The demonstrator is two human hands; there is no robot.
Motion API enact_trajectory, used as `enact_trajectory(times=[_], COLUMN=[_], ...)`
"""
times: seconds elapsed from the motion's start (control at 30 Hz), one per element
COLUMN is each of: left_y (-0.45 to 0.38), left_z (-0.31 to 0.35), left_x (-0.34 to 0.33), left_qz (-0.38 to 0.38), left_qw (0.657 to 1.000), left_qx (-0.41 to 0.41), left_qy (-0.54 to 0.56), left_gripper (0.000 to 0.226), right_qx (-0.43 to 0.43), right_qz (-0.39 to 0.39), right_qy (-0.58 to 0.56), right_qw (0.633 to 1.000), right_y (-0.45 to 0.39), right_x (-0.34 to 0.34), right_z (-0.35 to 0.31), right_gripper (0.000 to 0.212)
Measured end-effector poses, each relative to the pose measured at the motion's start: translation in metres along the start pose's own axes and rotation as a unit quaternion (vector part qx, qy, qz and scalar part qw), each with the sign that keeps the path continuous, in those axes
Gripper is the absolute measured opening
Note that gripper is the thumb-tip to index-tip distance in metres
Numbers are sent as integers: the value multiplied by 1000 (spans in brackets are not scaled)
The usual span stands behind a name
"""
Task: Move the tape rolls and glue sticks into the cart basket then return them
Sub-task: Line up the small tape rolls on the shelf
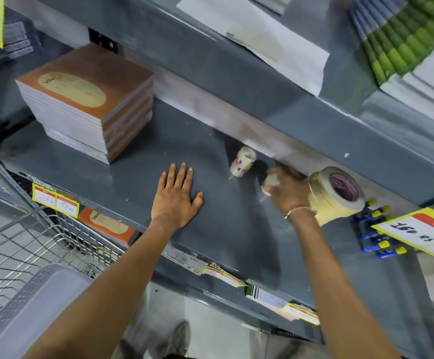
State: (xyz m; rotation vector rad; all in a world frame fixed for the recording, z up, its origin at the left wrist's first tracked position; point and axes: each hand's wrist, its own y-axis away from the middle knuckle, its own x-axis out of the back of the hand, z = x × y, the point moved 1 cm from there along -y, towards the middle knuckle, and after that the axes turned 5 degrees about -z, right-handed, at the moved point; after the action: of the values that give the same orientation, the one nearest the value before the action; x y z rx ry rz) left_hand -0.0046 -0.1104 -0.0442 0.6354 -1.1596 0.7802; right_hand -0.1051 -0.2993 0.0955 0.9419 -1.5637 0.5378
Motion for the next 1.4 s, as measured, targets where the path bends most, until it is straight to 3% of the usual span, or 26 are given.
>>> enact_trajectory(times=[0.17,0.27,0.4,0.5,0.87,1.0,1.1,1.17,1.2,1.27,1.33,1.4], left_y=[-1,0,-1,-1,-2,-1,1,20,37,92,169,258], left_z=[-1,0,-1,-1,-1,-2,-3,-17,-29,-65,-121,-189], left_x=[0,-1,-1,-2,-4,-1,11,37,52,78,74,35], left_qz=[4,4,4,4,6,-14,-60,-60,-11,158,312,336], left_qw=[1000,1000,1000,1000,1000,1000,997,973,949,901,836,756], left_qx=[2,5,4,5,2,10,-8,-33,-29,32,184,404], left_qy=[1,4,1,6,3,-2,52,221,312,402,413,390], left_gripper=[70,70,70,70,71,71,71,69,65,43,14,11], right_qx=[-20,-15,-17,-19,-54,-39,4,37,77,186,285,356], right_qz=[-93,-108,-153,-177,-127,-139,-21,34,38,13,-63,-181], right_qy=[24,36,60,44,15,36,75,79,54,-21,-87,-102], right_qw=[995,993,986,983,990,989,997,996,995,982,953,911], right_y=[-36,-44,-40,-40,-42,-37,-26,-1,18,67,120,163], right_x=[28,22,22,20,20,23,25,14,4,-27,-76,-135], right_z=[14,13,7,2,2,-2,-5,-30,-49,-96,-152,-210], right_gripper=[36,34,51,49,32,57,58,41,32,17,9,8])
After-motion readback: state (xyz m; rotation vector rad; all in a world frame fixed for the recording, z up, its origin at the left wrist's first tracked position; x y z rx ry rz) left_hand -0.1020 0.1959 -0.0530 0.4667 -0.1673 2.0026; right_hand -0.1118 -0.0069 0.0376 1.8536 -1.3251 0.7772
